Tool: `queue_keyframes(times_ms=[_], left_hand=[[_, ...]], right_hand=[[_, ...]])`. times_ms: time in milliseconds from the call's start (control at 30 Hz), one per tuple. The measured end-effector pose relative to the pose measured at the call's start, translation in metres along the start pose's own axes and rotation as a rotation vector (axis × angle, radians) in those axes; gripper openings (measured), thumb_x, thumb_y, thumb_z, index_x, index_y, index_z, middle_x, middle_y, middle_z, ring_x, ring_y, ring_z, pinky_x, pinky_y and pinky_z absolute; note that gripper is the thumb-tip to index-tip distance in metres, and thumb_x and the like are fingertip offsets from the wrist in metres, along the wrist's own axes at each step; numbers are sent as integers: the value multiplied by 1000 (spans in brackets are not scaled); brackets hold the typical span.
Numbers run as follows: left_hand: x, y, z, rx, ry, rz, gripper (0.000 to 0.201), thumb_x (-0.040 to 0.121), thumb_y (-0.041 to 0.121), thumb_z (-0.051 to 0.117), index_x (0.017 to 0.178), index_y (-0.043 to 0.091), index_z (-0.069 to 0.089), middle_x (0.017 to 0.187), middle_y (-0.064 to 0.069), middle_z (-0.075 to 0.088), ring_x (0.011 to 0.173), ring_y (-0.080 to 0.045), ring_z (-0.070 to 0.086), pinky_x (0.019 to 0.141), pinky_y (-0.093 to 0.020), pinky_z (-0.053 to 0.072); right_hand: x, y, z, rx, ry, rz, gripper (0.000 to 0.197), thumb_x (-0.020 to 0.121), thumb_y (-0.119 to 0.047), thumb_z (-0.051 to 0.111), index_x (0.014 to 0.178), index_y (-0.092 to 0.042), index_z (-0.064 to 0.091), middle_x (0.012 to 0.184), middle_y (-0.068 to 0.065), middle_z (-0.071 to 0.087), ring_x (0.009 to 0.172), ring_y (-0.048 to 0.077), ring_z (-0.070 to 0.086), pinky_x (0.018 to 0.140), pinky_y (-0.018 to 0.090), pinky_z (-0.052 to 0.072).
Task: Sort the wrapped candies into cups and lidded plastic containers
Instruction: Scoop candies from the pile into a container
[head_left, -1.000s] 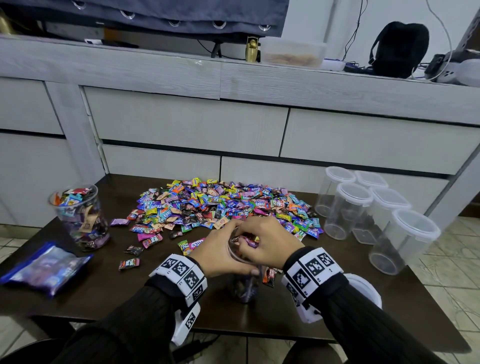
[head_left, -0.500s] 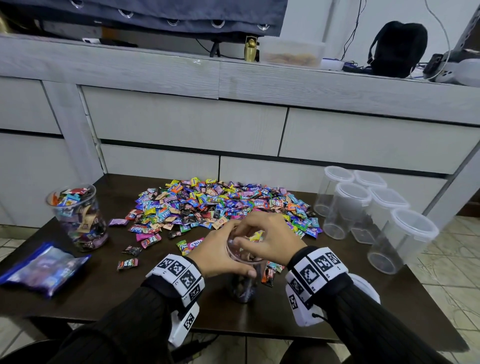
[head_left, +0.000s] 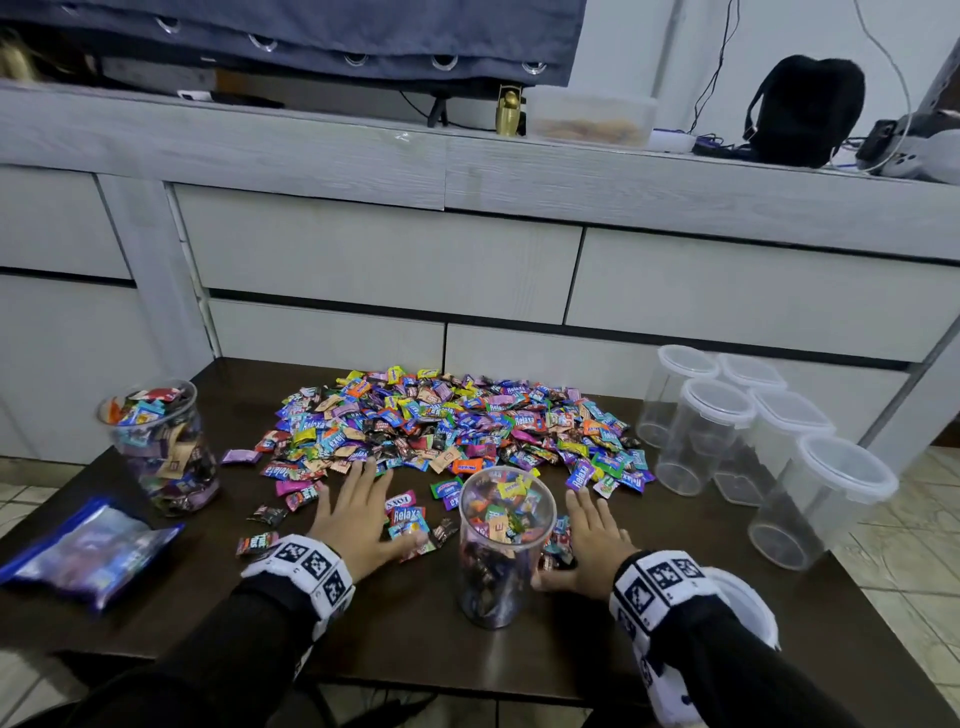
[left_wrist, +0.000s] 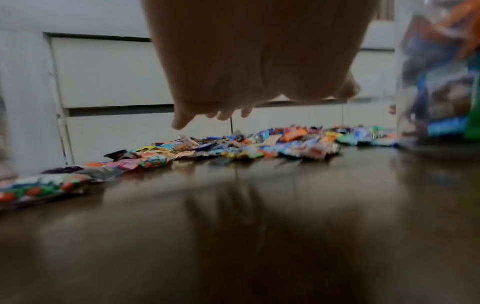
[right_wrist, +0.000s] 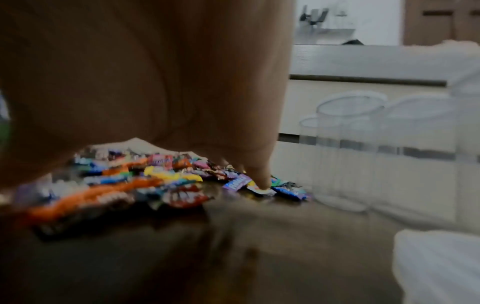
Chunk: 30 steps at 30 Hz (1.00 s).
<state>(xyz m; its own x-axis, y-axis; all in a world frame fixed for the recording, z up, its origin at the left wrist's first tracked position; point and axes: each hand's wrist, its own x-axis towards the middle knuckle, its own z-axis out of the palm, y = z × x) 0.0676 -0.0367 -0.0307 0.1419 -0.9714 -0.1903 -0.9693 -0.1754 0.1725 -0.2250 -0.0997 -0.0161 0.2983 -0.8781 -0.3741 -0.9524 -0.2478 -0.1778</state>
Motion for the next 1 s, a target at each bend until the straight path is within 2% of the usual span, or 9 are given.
queue_keyframes(times_ms=[100,267,333,400,567,733,800,900,1000], left_hand=[[7,-5,16,168,-113,-29,120,73,90,33,152,19,-21,158,-4,-31,146,-24,-27,115,-59,-12],[24,1,18,189,-152,23,120,68,96,19,151,21,-25,157,-3,-33,146,-24,-27,114,-57,-14],[29,8,15,167,-192,77,140,40,103,-12,151,19,-24,156,-5,-34,146,-24,-26,115,-54,-14],[33,14,13,177,-214,128,157,16,98,-27,152,18,-22,156,-6,-34,146,-25,-26,116,-53,-13],[45,19,8,50,-205,184,161,13,101,-20,151,17,-24,157,-5,-31,147,-23,-24,118,-50,-9],[58,33,7,-8,-203,306,144,37,102,-4,151,16,-23,157,-5,-31,146,-23,-25,119,-47,-5],[65,38,8,19,-185,321,124,58,91,13,151,17,-22,157,-5,-32,147,-22,-25,119,-43,-6],[76,45,11,72,-163,351,98,90,68,37,152,17,-19,158,-6,-31,147,-23,-24,119,-42,-8],[85,49,15,116,-147,396,93,94,60,43,153,19,-15,159,-6,-26,148,-23,-22,119,-45,-7]], right_hand=[[11,9,6,-157,-11,0,133,63,-77,63,148,-19,-21,156,-3,-27,144,19,-21,116,53,-3],[33,14,4,-205,-13,-54,127,65,-86,48,148,-19,-20,156,-3,-24,144,19,-20,116,52,-7],[43,11,6,-226,3,-77,121,69,-85,44,148,-18,-19,157,-1,-24,145,20,-19,116,52,-6],[52,9,6,-239,2,-91,123,69,-83,46,148,-16,-21,156,0,-25,145,22,-18,116,53,-5],[66,11,4,-182,-19,-120,131,66,-80,56,146,-14,-24,156,3,-26,145,23,-17,117,51,-4],[81,1,5,-124,-24,-232,123,74,-69,59,146,-13,-24,154,4,-29,143,22,-22,116,47,-6],[90,-11,4,-34,-7,-290,118,78,-61,62,147,-14,-21,150,-2,-31,140,18,-24,115,47,-7],[103,-34,6,212,-2,-307,85,93,-43,52,152,-13,-1,155,-3,-15,143,21,-14,118,45,-2],[112,-46,7,-6,26,-371,85,93,-44,53,152,-14,0,160,4,-3,147,26,-6,119,43,3]])
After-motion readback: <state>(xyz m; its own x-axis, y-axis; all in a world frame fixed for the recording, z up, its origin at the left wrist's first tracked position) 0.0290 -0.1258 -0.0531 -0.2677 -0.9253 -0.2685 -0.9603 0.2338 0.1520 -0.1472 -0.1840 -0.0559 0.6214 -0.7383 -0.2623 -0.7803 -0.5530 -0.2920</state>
